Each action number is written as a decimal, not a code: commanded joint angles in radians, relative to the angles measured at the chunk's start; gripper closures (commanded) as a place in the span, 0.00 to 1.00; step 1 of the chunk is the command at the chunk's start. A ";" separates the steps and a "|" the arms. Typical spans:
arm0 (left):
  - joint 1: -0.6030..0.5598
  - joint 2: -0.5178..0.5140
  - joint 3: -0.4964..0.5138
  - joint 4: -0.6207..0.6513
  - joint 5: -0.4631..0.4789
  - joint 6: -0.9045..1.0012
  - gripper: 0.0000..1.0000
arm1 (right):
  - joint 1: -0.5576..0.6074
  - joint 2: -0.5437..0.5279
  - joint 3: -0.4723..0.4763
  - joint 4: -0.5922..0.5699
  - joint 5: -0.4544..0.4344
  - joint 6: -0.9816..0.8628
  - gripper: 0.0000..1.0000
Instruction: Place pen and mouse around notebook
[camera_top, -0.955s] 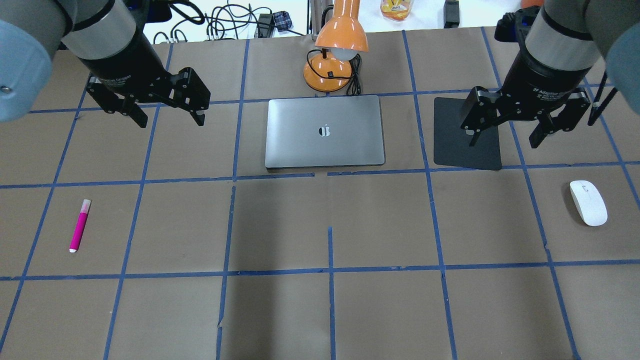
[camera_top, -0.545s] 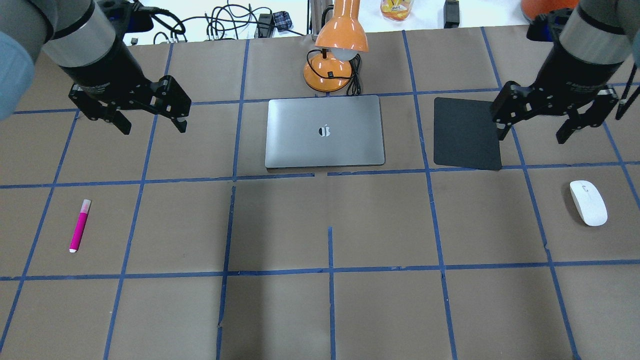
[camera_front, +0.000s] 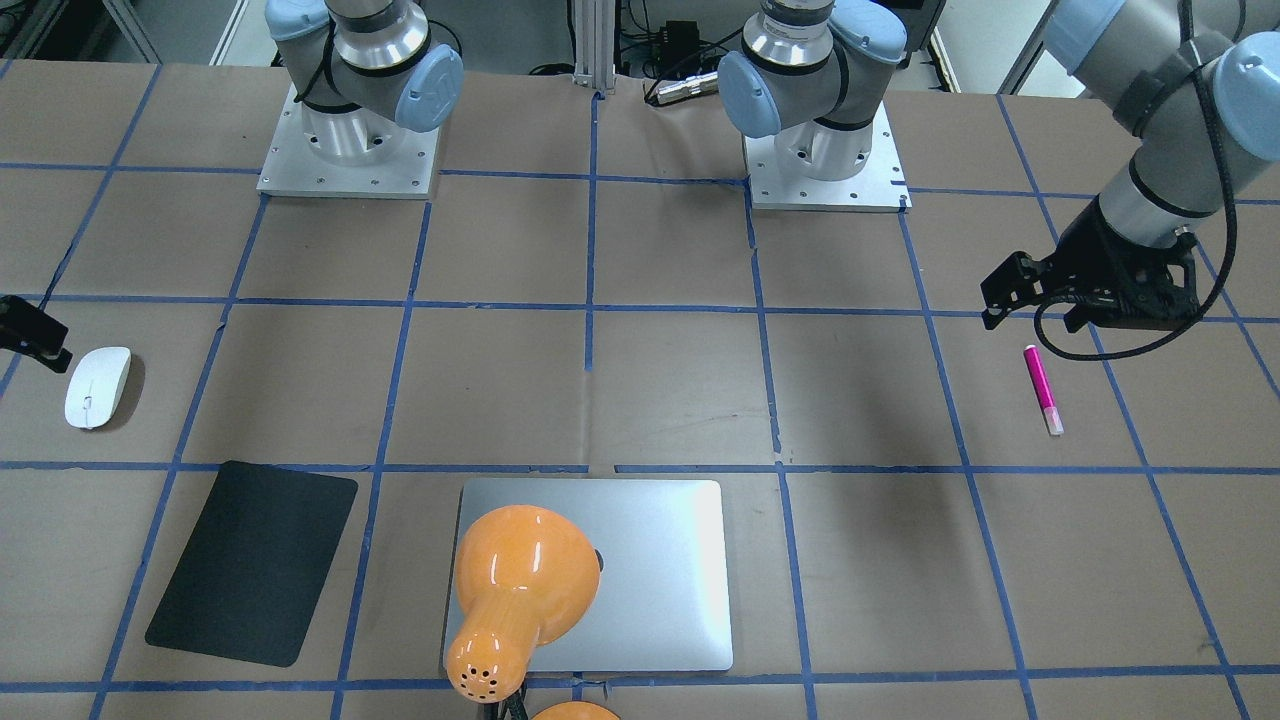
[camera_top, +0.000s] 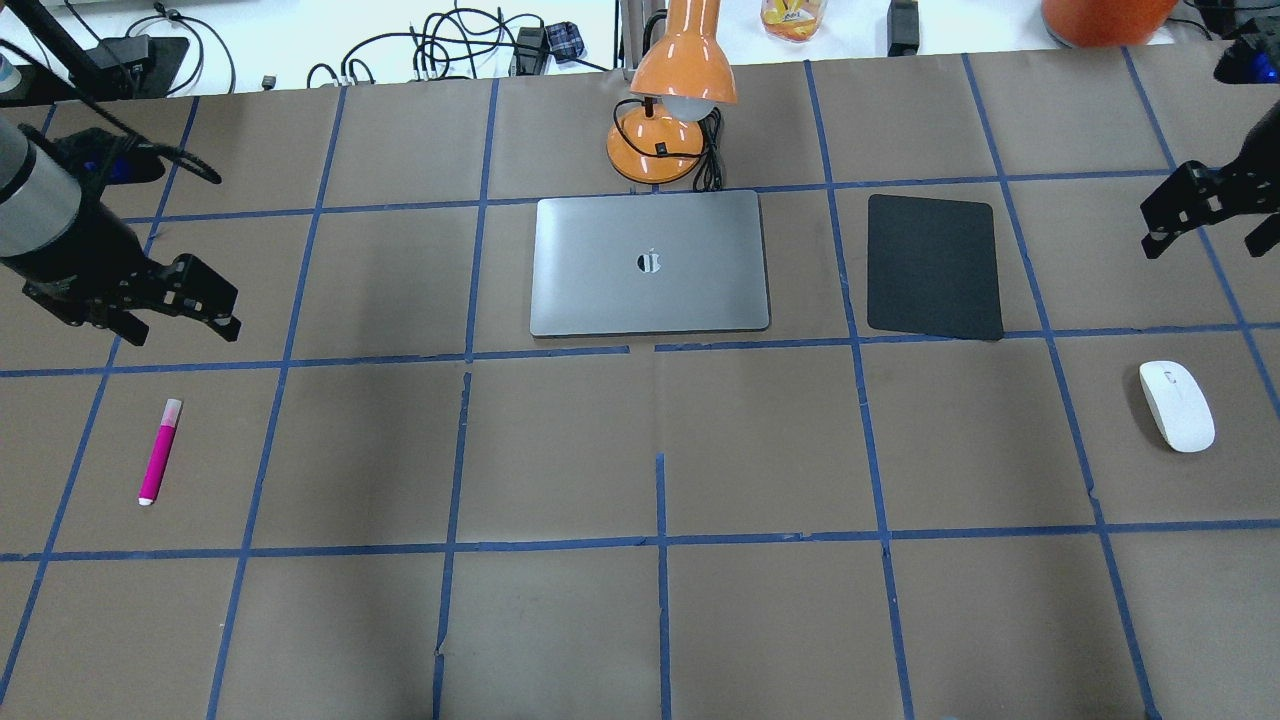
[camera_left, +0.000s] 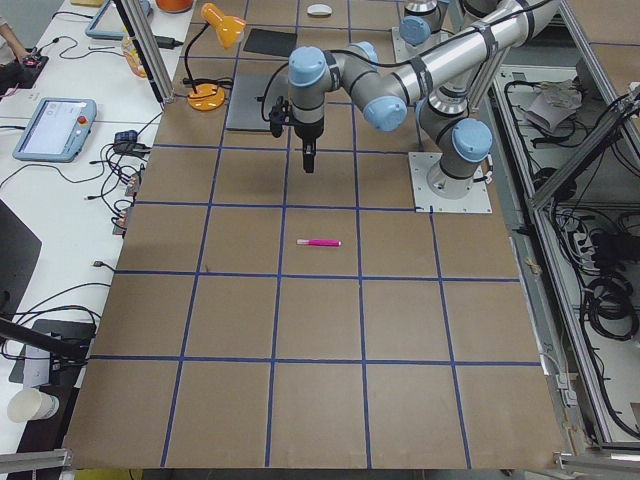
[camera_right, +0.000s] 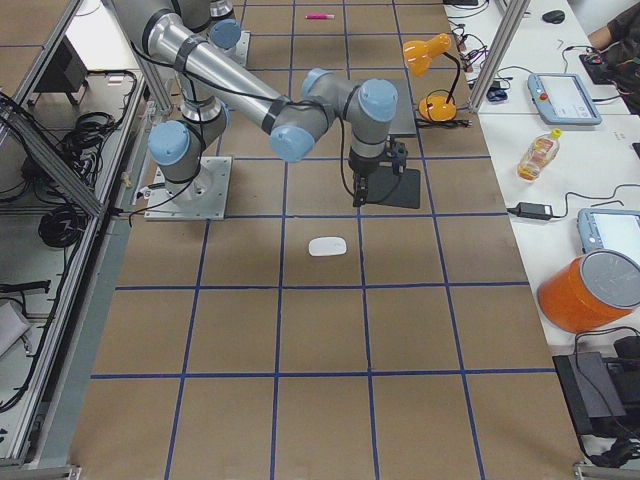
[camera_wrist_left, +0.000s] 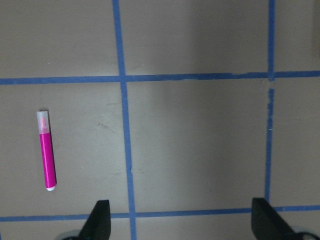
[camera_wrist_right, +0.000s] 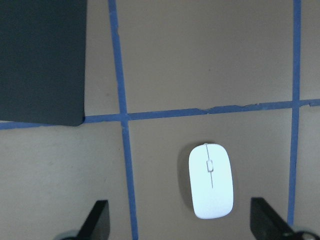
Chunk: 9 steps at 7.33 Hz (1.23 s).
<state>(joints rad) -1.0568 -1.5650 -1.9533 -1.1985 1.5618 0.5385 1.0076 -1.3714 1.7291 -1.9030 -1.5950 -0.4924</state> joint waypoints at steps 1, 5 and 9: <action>0.067 -0.070 -0.122 0.234 0.000 0.114 0.00 | -0.040 0.044 0.164 -0.268 -0.003 -0.099 0.00; 0.201 -0.271 -0.134 0.431 -0.003 0.307 0.00 | -0.099 0.127 0.277 -0.461 -0.002 -0.130 0.00; 0.216 -0.336 -0.133 0.455 0.000 0.294 0.40 | -0.103 0.169 0.279 -0.462 -0.005 -0.138 0.00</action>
<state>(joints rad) -0.8438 -1.8886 -2.0846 -0.7470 1.5607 0.8347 0.9066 -1.2204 2.0075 -2.3635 -1.5978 -0.6274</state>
